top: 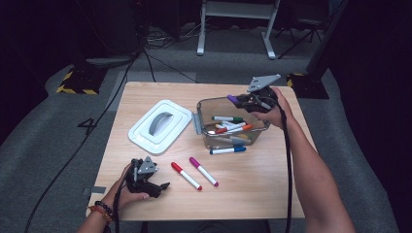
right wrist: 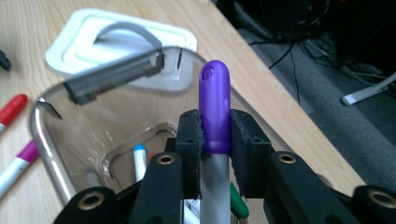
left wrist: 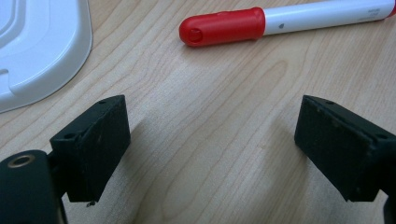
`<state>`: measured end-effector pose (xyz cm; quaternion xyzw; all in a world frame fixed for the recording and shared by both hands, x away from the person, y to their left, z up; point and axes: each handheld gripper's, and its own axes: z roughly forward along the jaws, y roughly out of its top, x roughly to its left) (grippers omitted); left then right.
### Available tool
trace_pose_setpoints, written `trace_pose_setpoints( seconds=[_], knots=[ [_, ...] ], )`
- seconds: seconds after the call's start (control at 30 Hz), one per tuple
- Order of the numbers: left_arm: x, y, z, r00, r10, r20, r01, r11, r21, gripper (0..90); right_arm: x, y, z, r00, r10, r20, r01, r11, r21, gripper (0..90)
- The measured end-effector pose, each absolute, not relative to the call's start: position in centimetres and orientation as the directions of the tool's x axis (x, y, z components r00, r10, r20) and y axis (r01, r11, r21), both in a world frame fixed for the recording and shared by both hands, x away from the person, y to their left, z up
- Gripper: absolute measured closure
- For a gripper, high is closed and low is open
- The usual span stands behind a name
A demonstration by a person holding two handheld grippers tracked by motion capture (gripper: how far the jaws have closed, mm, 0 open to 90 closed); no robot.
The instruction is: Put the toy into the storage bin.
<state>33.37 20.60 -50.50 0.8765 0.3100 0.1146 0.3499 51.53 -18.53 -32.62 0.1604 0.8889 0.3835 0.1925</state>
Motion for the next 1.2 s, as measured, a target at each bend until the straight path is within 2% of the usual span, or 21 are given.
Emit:
trace_pose_setpoints(
  seconds=[0.53, 0.63, 0.67, 0.7, 0.8, 0.93, 1.1, 1.2],
  knots=[
    [33.4, 20.6, -50.5, 0.782, 0.624, -0.016, 0.463, -0.563, 0.684, 10.9, 52.6, -17.9, -37.3, -0.95, 0.275, -0.15, 0.158, 0.835, 0.528, 74.0],
    [33.4, 20.6, -50.5, 0.782, 0.624, -0.016, 0.463, -0.563, 0.684, 11.0, 52.6, -17.6, -37.8, -0.953, 0.272, -0.133, 0.168, 0.841, 0.514, 67.5],
    [33.4, 20.6, -50.5, 0.782, 0.624, -0.016, 0.463, -0.563, 0.684, 10.9, 52.6, -17.6, -37.9, -0.949, 0.283, -0.137, 0.175, 0.837, 0.519, 62.9],
    [33.4, 20.6, -50.5, 0.782, 0.623, -0.016, 0.463, -0.563, 0.684, 10.9, 52.6, -17.7, -37.9, -0.945, 0.299, -0.133, 0.187, 0.828, 0.529, 62.4],
    [33.4, 20.6, -50.5, 0.782, 0.624, -0.016, 0.463, -0.563, 0.684, 11.0, 52.2, -18.5, -37.5, -0.927, 0.351, -0.132, 0.2, 0.76, 0.618, 56.8],
    [33.4, 20.6, -50.5, 0.782, 0.624, -0.016, 0.463, -0.563, 0.684, 10.9, 50.9, -19.8, -36.4, -0.897, 0.432, -0.098, 0.226, 0.637, 0.737, 56.0],
    [33.4, 20.6, -50.5, 0.781, 0.624, -0.016, 0.463, -0.563, 0.685, 10.9, 48.4, -21.1, -35.6, -0.883, 0.462, -0.084, 0.221, 0.567, 0.793, 53.3],
    [33.4, 20.6, -50.5, 0.781, 0.624, -0.016, 0.463, -0.563, 0.684, 11.0, 46.5, -21.8, -35.1, -0.869, 0.487, -0.091, 0.216, 0.538, 0.815, 47.2]
  ],
)
